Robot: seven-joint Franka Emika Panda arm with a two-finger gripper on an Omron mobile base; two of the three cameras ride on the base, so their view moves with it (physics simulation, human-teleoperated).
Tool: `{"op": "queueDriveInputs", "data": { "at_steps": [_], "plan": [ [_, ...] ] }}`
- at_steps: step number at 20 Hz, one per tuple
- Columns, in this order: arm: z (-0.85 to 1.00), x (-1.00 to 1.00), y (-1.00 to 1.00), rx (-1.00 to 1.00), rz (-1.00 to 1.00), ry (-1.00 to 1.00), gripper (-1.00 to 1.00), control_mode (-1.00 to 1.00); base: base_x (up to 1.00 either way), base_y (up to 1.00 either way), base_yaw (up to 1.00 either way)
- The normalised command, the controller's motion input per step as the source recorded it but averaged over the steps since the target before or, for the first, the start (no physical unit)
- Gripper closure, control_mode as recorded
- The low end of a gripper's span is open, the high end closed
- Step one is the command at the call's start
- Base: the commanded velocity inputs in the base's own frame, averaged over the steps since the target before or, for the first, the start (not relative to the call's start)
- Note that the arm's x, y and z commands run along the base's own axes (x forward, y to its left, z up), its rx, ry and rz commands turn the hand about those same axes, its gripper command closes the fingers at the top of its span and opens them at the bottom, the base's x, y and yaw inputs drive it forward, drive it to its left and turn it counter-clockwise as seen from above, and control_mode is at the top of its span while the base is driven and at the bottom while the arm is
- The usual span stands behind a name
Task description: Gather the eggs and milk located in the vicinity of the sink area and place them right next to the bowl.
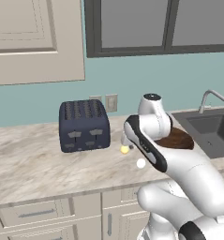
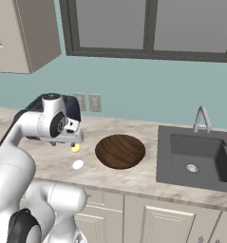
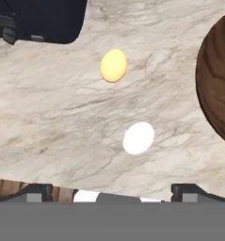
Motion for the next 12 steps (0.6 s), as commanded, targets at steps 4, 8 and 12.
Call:
{"op": "queueDriveInputs", "data": {
  "at_steps": [4, 8, 12],
  "plan": [
    [-0.18, 0.24, 0.00, 0.00, -0.02, -0.06, -1.00, -1.00, 0.00, 0.00, 0.00],
    [-0.16, 0.26, 0.02, 0.00, -0.01, -0.01, -1.00, -1.00, 0.00, 0.00, 0.00],
    [-0.17, 0.32, 0.03, 0.00, 0.00, 0.00, -1.00, -1.00, 0.00, 0.00, 0.00]
  ]
}}
